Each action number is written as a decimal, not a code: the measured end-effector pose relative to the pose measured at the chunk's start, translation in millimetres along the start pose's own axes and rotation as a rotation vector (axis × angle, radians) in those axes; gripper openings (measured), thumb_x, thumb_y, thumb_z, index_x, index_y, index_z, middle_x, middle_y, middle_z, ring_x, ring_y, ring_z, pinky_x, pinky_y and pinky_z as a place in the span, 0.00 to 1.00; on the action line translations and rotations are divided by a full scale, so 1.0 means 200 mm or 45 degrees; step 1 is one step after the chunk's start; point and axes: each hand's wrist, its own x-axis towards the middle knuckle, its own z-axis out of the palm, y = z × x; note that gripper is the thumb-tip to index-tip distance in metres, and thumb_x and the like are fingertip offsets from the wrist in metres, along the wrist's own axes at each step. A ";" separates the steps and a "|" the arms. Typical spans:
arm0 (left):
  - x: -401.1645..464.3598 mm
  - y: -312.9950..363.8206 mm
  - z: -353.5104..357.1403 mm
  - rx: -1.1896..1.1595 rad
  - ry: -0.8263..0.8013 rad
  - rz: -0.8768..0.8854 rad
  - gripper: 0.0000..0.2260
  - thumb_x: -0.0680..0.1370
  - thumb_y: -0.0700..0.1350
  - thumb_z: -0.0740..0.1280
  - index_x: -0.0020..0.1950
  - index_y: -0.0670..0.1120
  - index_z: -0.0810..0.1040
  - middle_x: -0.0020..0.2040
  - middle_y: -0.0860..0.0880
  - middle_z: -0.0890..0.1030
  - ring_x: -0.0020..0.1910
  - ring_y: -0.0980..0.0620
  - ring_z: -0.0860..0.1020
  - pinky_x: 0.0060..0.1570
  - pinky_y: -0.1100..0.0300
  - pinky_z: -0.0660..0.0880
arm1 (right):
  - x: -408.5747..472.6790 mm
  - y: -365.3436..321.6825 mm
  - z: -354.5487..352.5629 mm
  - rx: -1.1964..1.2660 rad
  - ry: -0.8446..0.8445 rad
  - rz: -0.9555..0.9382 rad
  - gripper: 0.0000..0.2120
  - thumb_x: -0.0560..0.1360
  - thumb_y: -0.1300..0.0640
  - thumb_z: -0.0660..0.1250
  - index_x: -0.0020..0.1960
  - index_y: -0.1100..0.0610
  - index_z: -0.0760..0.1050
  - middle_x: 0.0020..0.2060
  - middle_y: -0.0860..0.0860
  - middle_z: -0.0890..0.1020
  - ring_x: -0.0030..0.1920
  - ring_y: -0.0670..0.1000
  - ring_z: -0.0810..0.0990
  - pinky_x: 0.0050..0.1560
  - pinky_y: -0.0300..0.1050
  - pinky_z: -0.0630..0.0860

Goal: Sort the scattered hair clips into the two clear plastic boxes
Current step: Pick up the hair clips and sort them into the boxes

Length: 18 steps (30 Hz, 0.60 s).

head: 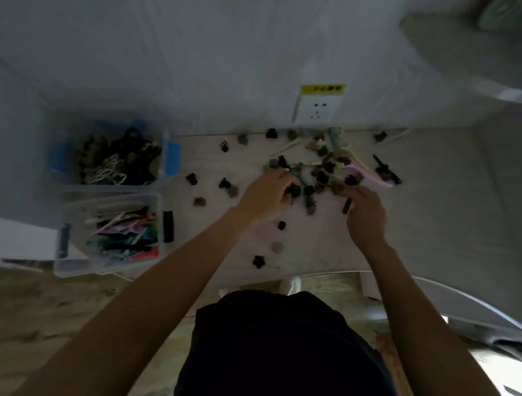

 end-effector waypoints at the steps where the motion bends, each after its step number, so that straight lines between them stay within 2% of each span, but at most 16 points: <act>1: 0.05 0.02 0.02 0.047 -0.008 0.016 0.14 0.78 0.42 0.61 0.64 0.44 0.71 0.65 0.45 0.72 0.65 0.47 0.69 0.57 0.56 0.68 | 0.01 0.04 0.01 0.004 -0.030 -0.034 0.20 0.67 0.71 0.55 0.53 0.62 0.79 0.56 0.61 0.79 0.55 0.64 0.77 0.54 0.52 0.74; 3: 0.17 0.06 0.08 0.209 -0.044 0.052 0.15 0.78 0.43 0.60 0.65 0.44 0.71 0.65 0.45 0.71 0.65 0.45 0.69 0.58 0.55 0.69 | 0.04 0.12 0.00 -0.044 -0.127 -0.108 0.21 0.68 0.73 0.58 0.57 0.62 0.78 0.57 0.62 0.78 0.56 0.64 0.76 0.55 0.55 0.75; 6: 0.29 0.06 0.15 0.462 -0.151 -0.001 0.16 0.78 0.42 0.61 0.66 0.44 0.69 0.66 0.44 0.71 0.65 0.44 0.69 0.60 0.52 0.67 | 0.07 0.16 -0.02 -0.139 -0.237 -0.240 0.22 0.70 0.73 0.61 0.61 0.59 0.75 0.54 0.63 0.79 0.52 0.62 0.77 0.46 0.55 0.76; 9: 0.32 0.05 0.19 0.520 -0.136 -0.126 0.15 0.77 0.38 0.61 0.63 0.45 0.71 0.64 0.45 0.72 0.63 0.44 0.70 0.57 0.52 0.70 | 0.11 0.19 -0.04 -0.211 -0.252 -0.374 0.14 0.69 0.70 0.64 0.54 0.61 0.78 0.45 0.62 0.81 0.44 0.61 0.80 0.36 0.52 0.78; 11: 0.31 0.04 0.20 0.523 -0.072 -0.151 0.13 0.76 0.38 0.63 0.60 0.46 0.73 0.61 0.46 0.74 0.60 0.44 0.70 0.55 0.53 0.70 | 0.15 0.23 -0.06 -0.283 -0.275 -0.483 0.11 0.67 0.68 0.68 0.48 0.60 0.79 0.40 0.59 0.81 0.40 0.59 0.81 0.33 0.48 0.78; 14: 0.28 0.01 0.21 0.563 0.016 -0.126 0.10 0.77 0.44 0.64 0.58 0.48 0.75 0.58 0.48 0.77 0.58 0.44 0.70 0.57 0.53 0.66 | 0.20 0.28 -0.06 -0.407 -0.287 -0.721 0.11 0.62 0.66 0.74 0.42 0.57 0.80 0.37 0.54 0.82 0.39 0.56 0.80 0.37 0.43 0.77; 18: 0.26 0.00 0.21 0.396 0.202 -0.078 0.09 0.76 0.49 0.65 0.55 0.48 0.76 0.52 0.47 0.79 0.52 0.44 0.74 0.52 0.53 0.69 | 0.24 0.37 -0.01 -0.488 -0.261 -0.886 0.07 0.67 0.62 0.72 0.43 0.57 0.76 0.39 0.55 0.81 0.40 0.56 0.79 0.42 0.47 0.72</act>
